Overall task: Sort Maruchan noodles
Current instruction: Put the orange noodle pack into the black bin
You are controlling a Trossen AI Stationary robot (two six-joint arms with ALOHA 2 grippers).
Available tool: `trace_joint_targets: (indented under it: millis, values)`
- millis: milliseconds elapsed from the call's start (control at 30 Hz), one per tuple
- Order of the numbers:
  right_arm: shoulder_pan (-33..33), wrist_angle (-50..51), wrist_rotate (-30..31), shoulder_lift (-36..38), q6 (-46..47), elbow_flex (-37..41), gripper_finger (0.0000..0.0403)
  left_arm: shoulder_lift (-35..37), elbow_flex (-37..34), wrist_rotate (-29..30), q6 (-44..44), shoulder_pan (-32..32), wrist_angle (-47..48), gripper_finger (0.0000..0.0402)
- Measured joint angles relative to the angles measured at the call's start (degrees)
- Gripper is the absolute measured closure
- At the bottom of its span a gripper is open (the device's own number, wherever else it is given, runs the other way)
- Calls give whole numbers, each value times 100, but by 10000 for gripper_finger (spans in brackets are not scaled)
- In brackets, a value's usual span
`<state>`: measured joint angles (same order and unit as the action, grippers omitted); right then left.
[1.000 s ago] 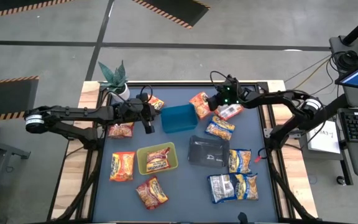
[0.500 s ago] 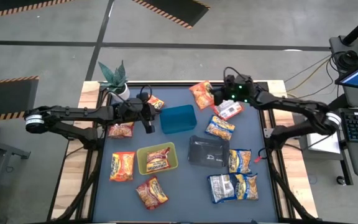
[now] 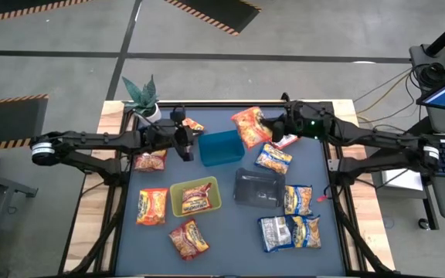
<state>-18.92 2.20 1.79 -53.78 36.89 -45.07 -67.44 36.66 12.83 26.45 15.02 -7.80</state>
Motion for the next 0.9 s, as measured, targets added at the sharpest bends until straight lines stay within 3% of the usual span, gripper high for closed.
trace_joint_targets:
  millis: [167, 400, 667, 900]
  values:
    - [639, 1299, 339, -471, 56, -1078, 394, 0, 31, 29, 56, 26, 3, 402]
    - [1181, 4616, 852, -1486, 1274, -2831, 394, 0, 27, 29, 158, 27, 14, 402]
    - [1874, 7279, 454, -2847, 2107, -4432, 394, 0, 23, 27, 158, 27, 14, 402]
    - [2235, 8646, -163, -3682, 2659, -5524, 394, 0, 20, 14, 157, 25, 18, 402]
